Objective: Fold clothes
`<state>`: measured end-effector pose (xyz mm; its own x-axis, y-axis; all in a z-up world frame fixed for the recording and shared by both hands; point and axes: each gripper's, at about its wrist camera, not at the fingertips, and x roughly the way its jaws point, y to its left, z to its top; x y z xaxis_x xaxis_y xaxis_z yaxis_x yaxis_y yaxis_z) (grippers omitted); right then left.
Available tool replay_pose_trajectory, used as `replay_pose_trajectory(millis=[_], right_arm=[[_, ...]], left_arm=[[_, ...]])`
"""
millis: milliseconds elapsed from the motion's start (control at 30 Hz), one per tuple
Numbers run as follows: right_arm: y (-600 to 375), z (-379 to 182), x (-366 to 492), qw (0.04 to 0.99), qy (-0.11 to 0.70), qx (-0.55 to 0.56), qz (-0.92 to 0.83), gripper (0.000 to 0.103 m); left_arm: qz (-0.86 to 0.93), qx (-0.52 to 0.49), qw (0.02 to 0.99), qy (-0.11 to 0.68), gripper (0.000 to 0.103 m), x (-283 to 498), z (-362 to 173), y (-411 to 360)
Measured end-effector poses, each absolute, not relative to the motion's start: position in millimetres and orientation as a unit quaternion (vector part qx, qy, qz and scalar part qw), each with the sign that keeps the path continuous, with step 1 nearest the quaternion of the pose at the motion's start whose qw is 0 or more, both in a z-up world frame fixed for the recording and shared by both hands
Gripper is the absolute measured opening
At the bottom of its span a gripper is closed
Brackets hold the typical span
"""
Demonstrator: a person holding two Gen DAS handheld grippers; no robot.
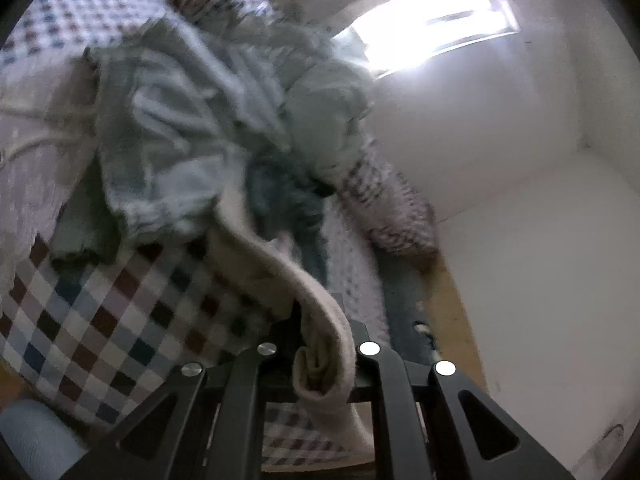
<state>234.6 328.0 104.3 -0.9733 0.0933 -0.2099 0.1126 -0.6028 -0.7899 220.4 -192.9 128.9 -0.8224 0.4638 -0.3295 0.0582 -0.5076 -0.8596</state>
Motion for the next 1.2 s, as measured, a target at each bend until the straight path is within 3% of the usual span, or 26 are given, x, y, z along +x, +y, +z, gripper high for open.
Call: replay_pose_trajectory(millis=[400, 600, 833, 1200], right_arm=[[340, 243, 284, 0.000, 0.393, 0.088, -0.915, 0.003], [344, 275, 301, 0.012, 0.381, 0.102, -0.919, 0.004], [337, 238, 248, 0.049, 0.370, 0.177, -0.911, 0.004], [323, 135, 81, 0.096, 0.375, 0.305, -0.870, 0.004]], left_arm=[[0.844, -0.202, 0.168, -0.468, 0.009, 297, 247, -192], [0.840, -0.232, 0.152, -0.466, 0.009, 292, 245, -195], [0.810, -0.306, 0.093, -0.491, 0.009, 214, 171, -201], [0.794, -0.394, -0.002, -0.463, 0.009, 67, 86, -202]])
